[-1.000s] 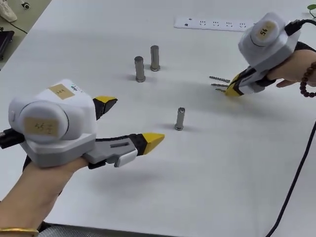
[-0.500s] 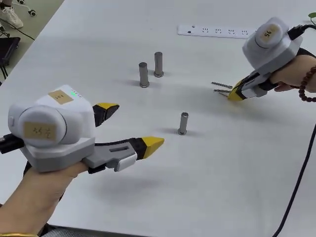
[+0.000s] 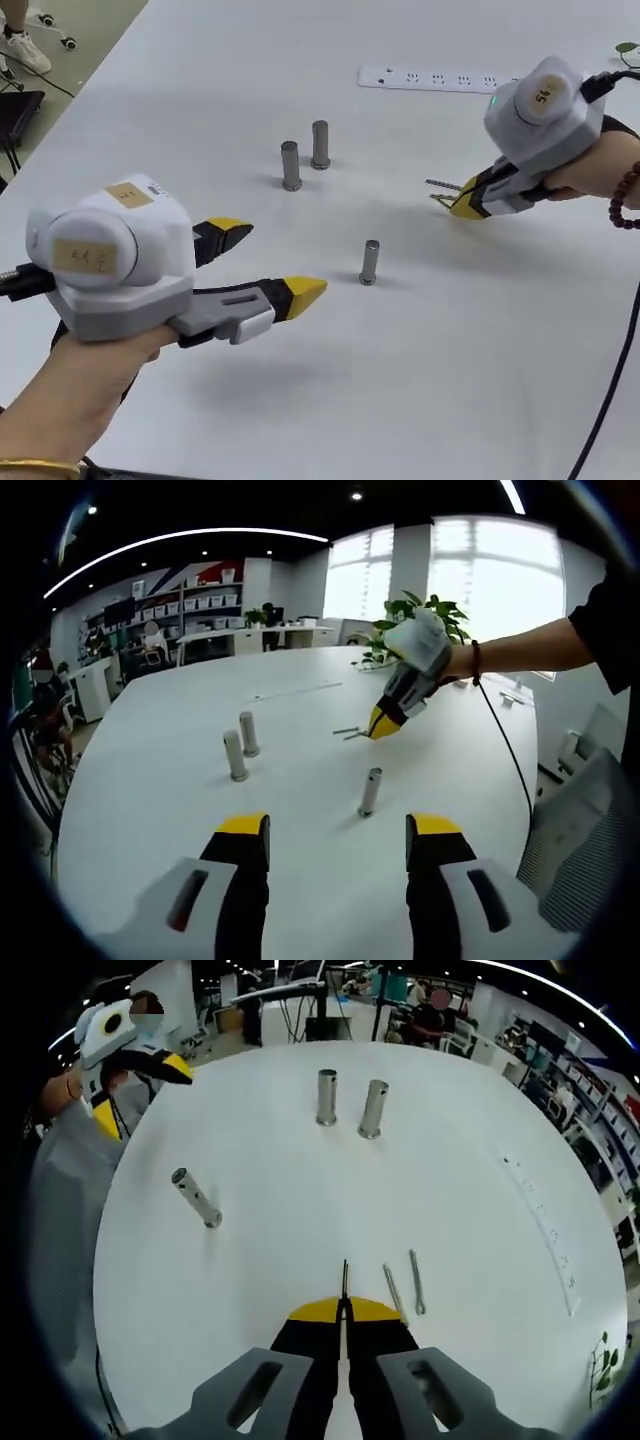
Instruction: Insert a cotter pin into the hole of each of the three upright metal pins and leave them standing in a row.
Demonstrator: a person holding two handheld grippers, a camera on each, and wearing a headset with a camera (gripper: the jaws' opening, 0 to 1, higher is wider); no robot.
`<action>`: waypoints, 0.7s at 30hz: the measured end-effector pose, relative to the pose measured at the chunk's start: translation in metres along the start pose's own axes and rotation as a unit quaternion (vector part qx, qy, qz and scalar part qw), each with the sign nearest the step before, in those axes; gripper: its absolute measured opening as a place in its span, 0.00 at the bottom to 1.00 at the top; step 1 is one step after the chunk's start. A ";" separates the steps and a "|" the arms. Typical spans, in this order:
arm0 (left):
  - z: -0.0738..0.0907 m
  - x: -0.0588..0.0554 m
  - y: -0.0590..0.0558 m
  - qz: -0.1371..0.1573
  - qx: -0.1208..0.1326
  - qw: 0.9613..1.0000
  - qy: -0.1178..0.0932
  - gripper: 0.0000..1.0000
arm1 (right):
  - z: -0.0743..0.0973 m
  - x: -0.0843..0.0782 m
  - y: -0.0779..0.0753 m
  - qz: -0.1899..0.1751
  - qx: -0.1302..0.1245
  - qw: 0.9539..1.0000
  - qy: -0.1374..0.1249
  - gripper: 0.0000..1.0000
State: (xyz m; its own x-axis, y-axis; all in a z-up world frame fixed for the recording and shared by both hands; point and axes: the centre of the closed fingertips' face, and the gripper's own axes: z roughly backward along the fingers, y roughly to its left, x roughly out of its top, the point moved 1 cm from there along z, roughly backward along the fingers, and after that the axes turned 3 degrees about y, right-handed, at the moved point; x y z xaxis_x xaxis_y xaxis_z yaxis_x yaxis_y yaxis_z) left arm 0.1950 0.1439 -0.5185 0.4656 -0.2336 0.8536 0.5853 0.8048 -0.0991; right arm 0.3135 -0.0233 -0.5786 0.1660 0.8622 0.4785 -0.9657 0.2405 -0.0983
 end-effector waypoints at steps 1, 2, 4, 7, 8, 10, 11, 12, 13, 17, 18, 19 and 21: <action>-0.001 0.001 -0.001 0.001 -0.002 1.000 -0.001 0.51 | 0.003 0.003 0.004 0.010 0.000 1.000 -0.007 0.00; -0.001 0.002 -0.002 0.001 -0.004 1.000 -0.002 0.51 | 0.006 0.006 0.007 0.018 -0.002 1.000 -0.014 0.00; -0.003 0.006 -0.005 0.001 -0.009 1.000 -0.004 0.50 | 0.012 0.009 0.014 0.027 0.000 0.999 -0.017 0.00; -0.006 0.010 -0.010 -0.001 -0.017 1.000 -0.010 0.47 | 0.019 0.011 0.022 0.050 -0.002 0.999 -0.019 0.00; -0.007 0.011 -0.012 0.002 -0.022 1.000 -0.009 0.46 | 0.023 0.013 0.025 0.059 -0.002 0.998 -0.022 0.00; -0.010 0.012 -0.014 0.005 -0.027 1.000 -0.007 0.45 | 0.027 0.015 0.030 0.067 0.000 0.997 -0.024 0.00; -0.012 0.011 -0.014 0.009 -0.027 1.000 0.000 0.45 | 0.030 0.016 0.034 0.074 0.002 0.997 -0.026 0.00; -0.013 0.011 -0.015 0.008 -0.029 1.000 0.003 0.45 | 0.032 0.018 0.038 0.079 0.002 0.996 -0.029 0.00; -0.015 0.012 -0.016 0.007 -0.031 0.999 0.003 0.44 | 0.033 0.019 0.040 0.083 0.004 0.996 -0.030 0.00; -0.020 0.013 -0.020 0.016 -0.042 0.999 0.007 0.39 | 0.039 0.027 0.051 0.118 -0.005 0.992 -0.038 0.00; -0.020 0.014 -0.021 0.016 -0.044 0.999 0.005 0.38 | 0.040 0.029 0.054 0.121 -0.004 0.992 -0.041 0.00; -0.021 0.015 -0.023 0.015 -0.049 0.999 0.002 0.37 | 0.041 0.031 0.057 0.125 -0.005 0.991 -0.044 0.00; -0.023 0.019 -0.026 0.028 -0.060 0.998 -0.002 0.34 | 0.042 0.034 0.062 0.136 -0.007 0.990 -0.046 0.00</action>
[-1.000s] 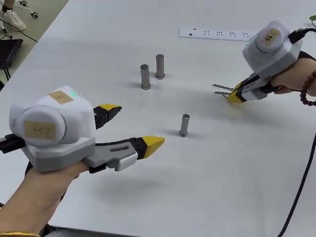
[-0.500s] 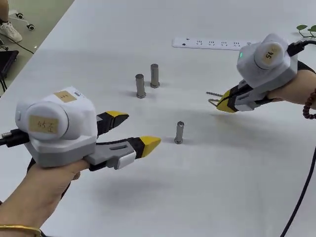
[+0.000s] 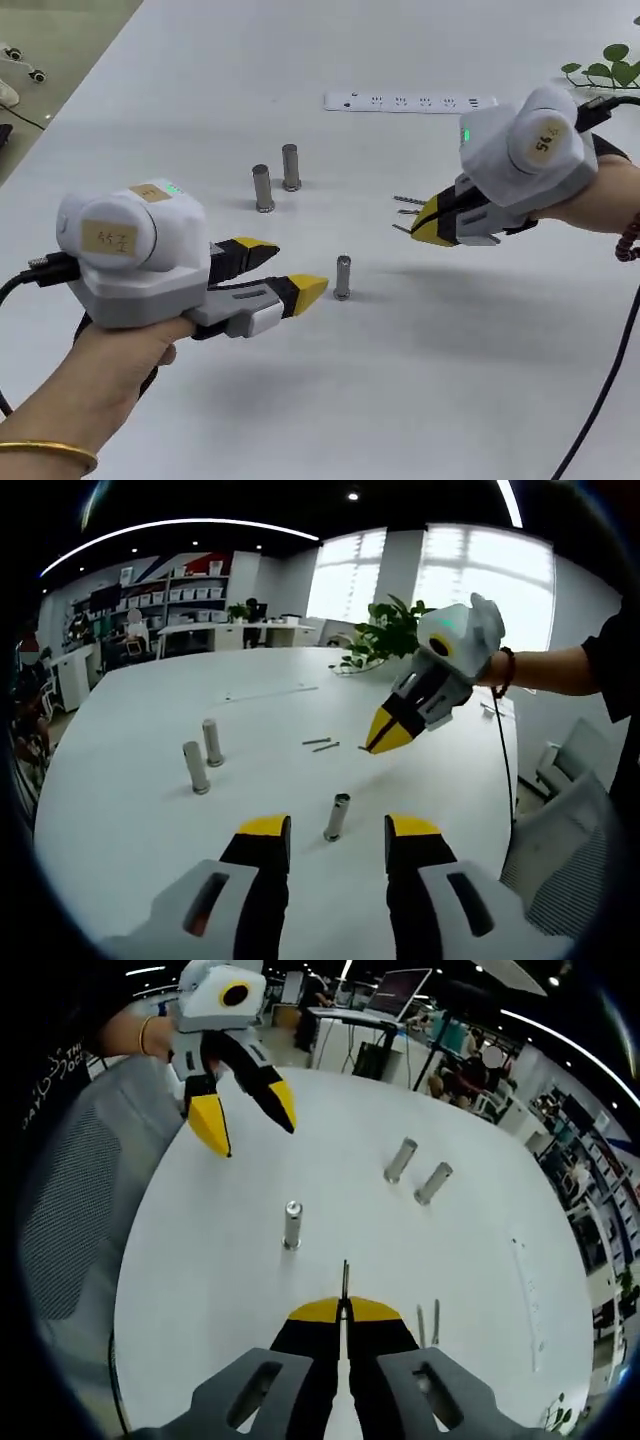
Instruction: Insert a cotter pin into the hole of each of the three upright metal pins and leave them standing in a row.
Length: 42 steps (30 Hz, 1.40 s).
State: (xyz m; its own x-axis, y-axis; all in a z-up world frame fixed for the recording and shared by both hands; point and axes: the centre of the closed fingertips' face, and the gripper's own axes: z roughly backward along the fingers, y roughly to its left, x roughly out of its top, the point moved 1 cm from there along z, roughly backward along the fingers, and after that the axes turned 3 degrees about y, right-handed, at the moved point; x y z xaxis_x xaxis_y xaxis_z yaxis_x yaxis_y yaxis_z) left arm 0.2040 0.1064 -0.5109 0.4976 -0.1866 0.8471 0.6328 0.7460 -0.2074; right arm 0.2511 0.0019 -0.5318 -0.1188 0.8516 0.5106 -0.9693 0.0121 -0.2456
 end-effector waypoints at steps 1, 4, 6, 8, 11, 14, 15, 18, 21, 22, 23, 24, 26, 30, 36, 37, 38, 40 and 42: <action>-0.001 0.001 -0.001 0.003 -0.004 1.000 0.001 0.34 | 0.000 0.001 0.001 0.002 0.000 1.000 -0.001 0.00; -0.003 0.003 -0.003 0.008 -0.012 1.000 0.002 0.32 | 0.001 0.007 0.009 0.019 0.001 1.000 -0.005 0.00; -0.005 0.006 -0.006 0.011 -0.018 1.000 0.000 0.31 | 0.002 0.011 0.014 0.024 0.004 1.000 -0.007 0.00; -0.007 0.007 -0.009 0.011 -0.027 1.000 -0.001 0.27 | 0.002 0.014 0.019 0.030 0.005 0.999 -0.010 0.00; -0.010 0.008 -0.015 0.009 -0.038 0.999 0.002 0.25 | 0.003 0.017 0.025 0.036 0.007 0.999 -0.012 0.00; -0.014 0.008 -0.020 0.012 -0.047 0.999 0.008 0.21 | 0.003 0.019 0.030 0.045 0.009 0.999 -0.014 0.00; -0.015 0.008 -0.022 0.011 -0.050 0.999 0.011 0.20 | 0.004 0.021 0.032 0.046 0.010 0.999 -0.016 0.00; -0.019 0.007 -0.027 0.012 -0.058 0.998 0.014 0.18 | 0.002 0.023 0.032 0.051 0.013 0.998 -0.021 0.00; -0.022 0.008 -0.032 0.014 -0.066 0.998 0.012 0.15 | 0.002 0.025 0.030 0.053 0.012 0.998 -0.028 0.00; -0.023 0.008 -0.034 0.016 -0.069 0.997 0.013 0.15 | 0.001 0.027 0.031 0.055 0.011 0.998 -0.031 0.00; -0.024 0.008 -0.035 0.017 -0.071 0.997 0.014 0.14 | 0.001 0.028 0.031 0.056 0.011 0.998 -0.033 0.00; -0.024 0.008 -0.036 0.017 -0.072 0.997 0.014 0.14 | 0.001 0.030 0.034 0.057 0.011 0.998 -0.034 0.00; -0.025 0.008 -0.038 0.020 -0.076 0.997 0.014 0.13 | 0.002 0.033 0.036 0.062 0.010 0.997 -0.036 0.00; -0.026 0.009 -0.042 0.027 -0.084 0.996 0.012 0.10 | 0.003 0.039 0.040 0.068 0.013 0.997 -0.042 0.00; -0.027 0.012 -0.045 0.031 -0.092 0.995 0.006 0.06 | 0.004 0.046 0.044 0.082 0.013 0.995 -0.045 0.00; -0.027 0.012 -0.045 0.033 -0.093 0.995 0.006 0.06 | 0.004 0.046 0.044 0.083 0.013 0.995 -0.046 0.00; -0.027 0.012 -0.045 0.033 -0.093 0.995 0.006 0.06 | 0.004 0.047 0.045 0.085 0.014 0.995 -0.046 0.00; -0.027 0.012 -0.045 0.034 -0.093 0.995 0.006 0.05 | 0.004 0.049 0.046 0.088 0.014 0.995 -0.047 0.00; -0.027 0.013 -0.045 0.036 -0.093 0.995 0.005 0.05 | 0.004 0.049 0.047 0.090 0.013 0.995 -0.047 0.00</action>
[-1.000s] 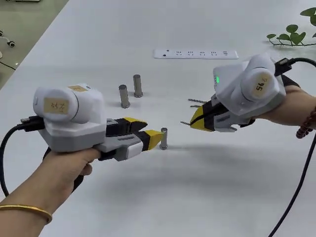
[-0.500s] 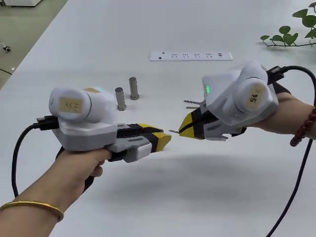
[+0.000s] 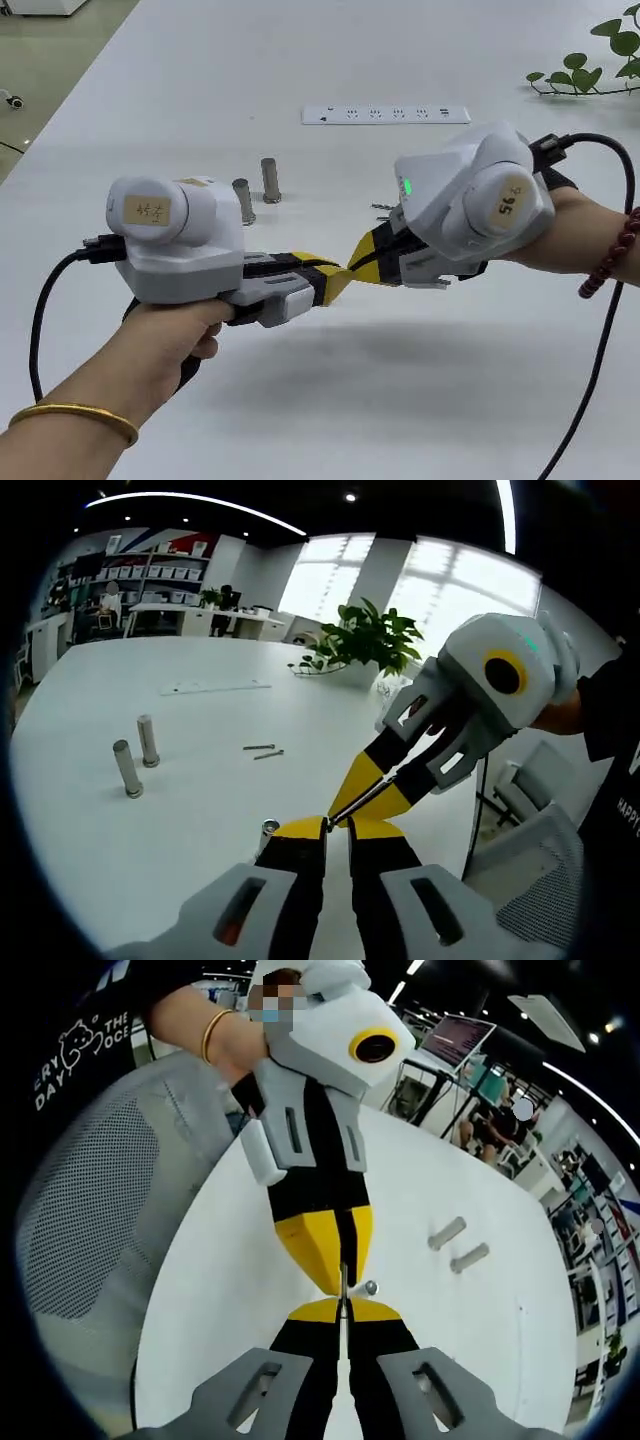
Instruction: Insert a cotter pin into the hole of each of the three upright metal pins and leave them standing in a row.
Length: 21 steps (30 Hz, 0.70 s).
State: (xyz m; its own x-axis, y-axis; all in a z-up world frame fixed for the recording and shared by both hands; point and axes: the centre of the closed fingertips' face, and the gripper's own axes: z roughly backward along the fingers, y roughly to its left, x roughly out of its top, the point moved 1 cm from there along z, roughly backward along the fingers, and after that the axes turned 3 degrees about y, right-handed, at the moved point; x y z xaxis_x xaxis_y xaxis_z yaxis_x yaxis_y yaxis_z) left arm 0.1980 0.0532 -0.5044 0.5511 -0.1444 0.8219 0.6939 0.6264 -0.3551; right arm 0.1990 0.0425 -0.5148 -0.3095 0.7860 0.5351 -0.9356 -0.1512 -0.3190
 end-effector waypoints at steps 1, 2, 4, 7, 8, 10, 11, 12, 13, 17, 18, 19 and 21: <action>0.000 0.000 0.000 0.001 0.000 1.000 0.000 0.04 | 0.000 0.000 0.000 0.002 0.000 1.000 0.001 0.00; 0.000 0.000 0.000 0.002 0.000 1.000 0.000 0.04 | 0.000 0.000 0.000 0.002 0.000 1.000 0.001 0.00; 0.001 0.000 0.001 0.003 0.001 1.000 0.001 0.03 | -0.001 0.001 0.000 0.003 -0.001 1.000 0.000 0.00; 0.001 0.000 0.001 0.004 0.001 1.000 0.000 0.03 | 0.000 0.002 0.000 0.004 -0.006 1.000 -0.001 0.00; 0.001 0.000 0.001 0.004 0.001 1.000 0.001 0.03 | 0.000 0.002 0.000 0.005 -0.008 1.000 -0.002 0.00; 0.000 -0.001 0.002 0.003 0.001 1.000 0.002 0.02 | 0.001 0.002 -0.001 0.004 -0.010 1.000 -0.004 0.00; 0.000 -0.002 0.001 0.004 0.001 1.000 0.003 0.02 | 0.001 0.002 -0.001 0.005 -0.011 1.000 -0.003 0.00; 0.000 -0.002 0.002 0.006 0.002 1.000 0.003 0.01 | 0.001 0.002 -0.001 0.007 -0.011 1.000 -0.003 0.00; 0.000 -0.002 0.003 0.006 0.003 1.000 0.003 0.00 | 0.000 0.001 0.000 0.008 -0.011 1.000 -0.002 0.00; -0.001 -0.002 0.003 0.011 0.001 1.000 0.005 0.00 | 0.000 0.001 0.000 0.016 -0.012 1.000 0.002 0.00; -0.001 -0.002 0.003 0.012 0.002 1.000 0.005 0.00 | 0.000 0.001 0.000 0.015 -0.013 1.000 0.001 0.00; -0.001 -0.002 0.004 0.014 0.002 1.000 0.004 0.00 | 0.000 0.001 -0.001 0.014 -0.014 1.000 0.000 0.00; -0.001 -0.002 0.004 0.018 0.001 1.000 0.005 0.00 | -0.001 0.001 -0.001 0.012 -0.013 1.000 0.000 0.00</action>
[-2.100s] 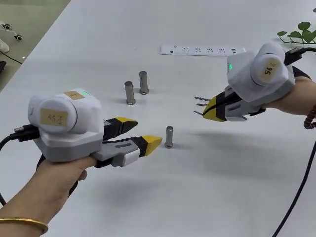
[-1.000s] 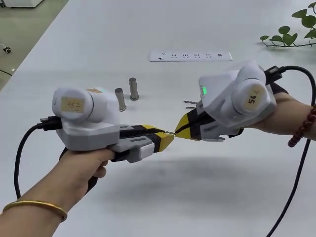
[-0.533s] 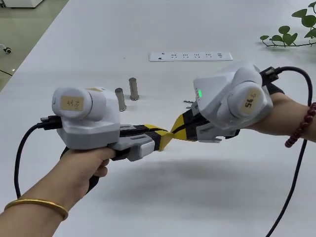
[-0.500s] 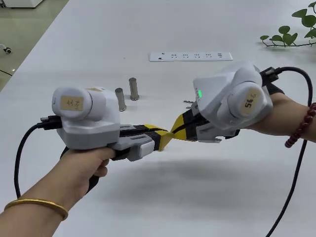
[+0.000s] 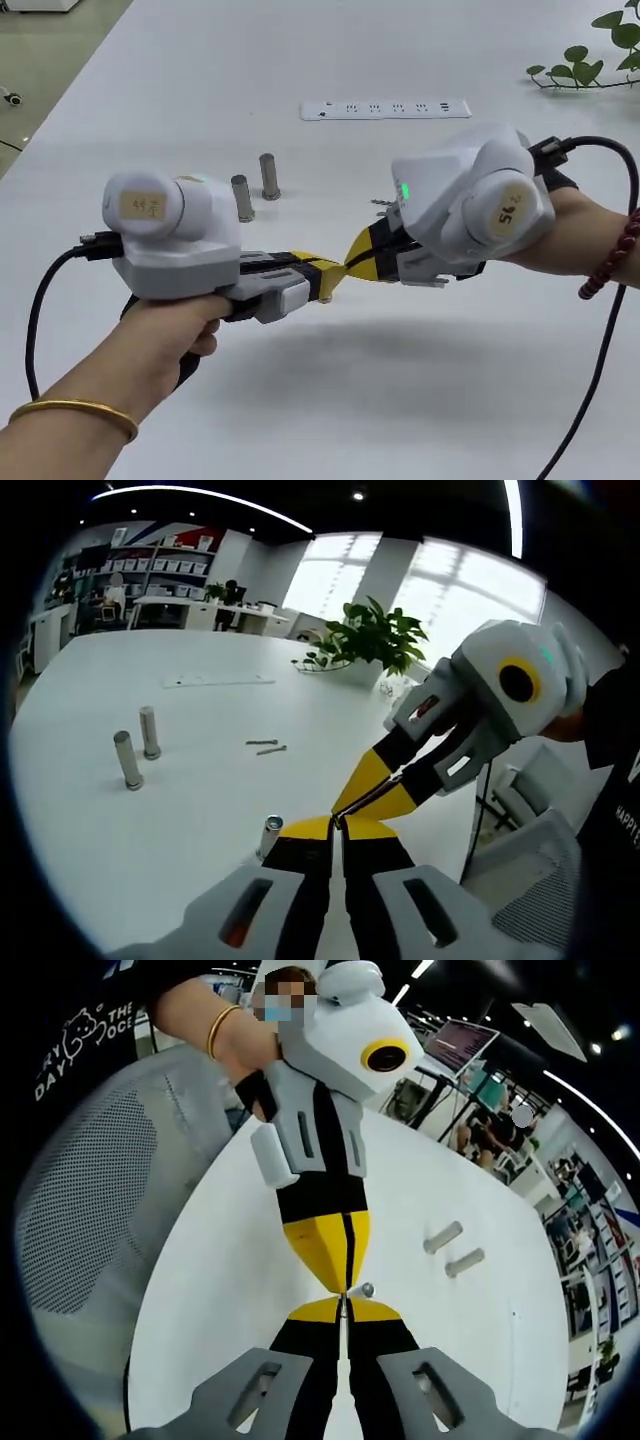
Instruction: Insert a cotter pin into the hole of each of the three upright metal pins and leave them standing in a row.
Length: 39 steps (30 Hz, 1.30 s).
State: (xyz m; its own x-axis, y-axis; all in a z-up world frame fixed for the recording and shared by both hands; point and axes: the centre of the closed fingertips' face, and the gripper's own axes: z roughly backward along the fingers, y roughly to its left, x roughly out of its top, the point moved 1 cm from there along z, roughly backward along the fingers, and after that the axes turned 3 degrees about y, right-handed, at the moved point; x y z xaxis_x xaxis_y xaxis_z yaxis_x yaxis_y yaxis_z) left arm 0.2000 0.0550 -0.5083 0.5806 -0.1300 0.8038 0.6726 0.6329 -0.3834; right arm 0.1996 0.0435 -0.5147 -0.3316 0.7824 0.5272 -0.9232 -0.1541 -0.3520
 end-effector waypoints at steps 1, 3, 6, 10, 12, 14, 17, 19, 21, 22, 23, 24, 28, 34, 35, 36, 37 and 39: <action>0.000 0.000 0.001 0.007 0.000 1.000 0.000 0.00 | 0.000 0.000 0.000 0.001 -0.001 1.000 0.000 0.00; 0.001 0.000 0.001 0.010 -0.005 1.000 0.000 0.00 | 0.000 0.000 0.000 0.001 0.000 1.000 0.000 0.00; 0.001 0.000 0.001 0.015 -0.006 1.000 -0.002 0.00 | 0.000 0.001 0.000 -0.008 0.003 1.000 -0.001 0.00; 0.001 -0.002 0.000 0.019 -0.005 1.000 0.003 0.00 | -0.002 0.001 0.002 -0.022 0.008 1.000 -0.006 0.00; 0.001 -0.004 -0.001 0.009 -0.003 1.000 0.004 0.00 | -0.002 0.001 0.003 -0.028 0.012 1.000 -0.009 0.00; 0.002 -0.003 -0.001 0.008 -0.003 1.000 0.000 0.00 | -0.001 0.001 0.003 -0.030 0.010 0.999 -0.014 0.00; 0.002 -0.002 -0.002 0.007 -0.004 1.000 -0.003 0.00 | 0.000 0.002 0.003 -0.040 0.006 0.999 -0.022 0.00; 0.003 -0.001 -0.003 0.001 -0.004 1.000 -0.005 0.00 | 0.001 0.002 0.003 -0.042 0.005 0.999 -0.023 0.00; 0.003 -0.001 -0.003 -0.002 -0.004 1.000 -0.005 0.00 | 0.001 0.001 0.003 -0.049 0.004 0.999 -0.024 0.00; 0.003 0.000 -0.002 -0.005 -0.003 1.000 -0.007 0.00 | 0.002 0.000 0.003 -0.047 0.002 0.999 -0.025 0.00; 0.004 0.000 -0.003 -0.003 -0.004 1.000 -0.007 0.00 | 0.002 0.000 0.003 -0.044 0.001 0.999 -0.027 0.00; 0.004 0.000 -0.003 -0.002 -0.004 1.000 -0.007 0.00 | 0.002 0.000 0.003 -0.047 0.001 0.998 -0.028 0.00; 0.007 0.000 -0.002 -0.001 -0.002 1.000 -0.010 0.00 | 0.001 -0.004 0.002 -0.101 -0.002 0.994 -0.037 0.04; 0.013 -0.004 0.003 -0.018 0.000 1.000 -0.004 0.00 | 0.005 -0.008 0.004 -0.195 0.021 0.978 -0.076 0.04; 0.015 -0.005 0.003 -0.022 -0.002 1.000 -0.004 0.00 | 0.004 -0.010 0.003 -0.221 0.026 0.971 -0.086 0.05; 0.016 -0.005 0.003 -0.026 -0.004 1.000 -0.006 0.00 | 0.005 -0.010 0.004 -0.236 0.031 0.967 -0.094 0.05; 0.016 -0.006 0.003 -0.027 -0.008 1.000 -0.006 0.00 | 0.006 -0.009 0.005 -0.259 0.039 0.959 -0.105 0.06; 0.018 -0.006 0.001 -0.037 -0.018 0.999 -0.012 0.00 | 0.008 -0.010 0.007 -0.297 0.051 0.947 -0.113 0.06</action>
State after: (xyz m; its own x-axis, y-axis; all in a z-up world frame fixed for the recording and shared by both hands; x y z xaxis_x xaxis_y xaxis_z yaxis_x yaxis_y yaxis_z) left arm 0.1887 0.0700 -0.5053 0.5176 -0.1566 0.8412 0.7299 0.5938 -0.3386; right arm 0.1950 0.0300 -0.5162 0.2306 0.6020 0.7645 -0.9698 0.2063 0.1301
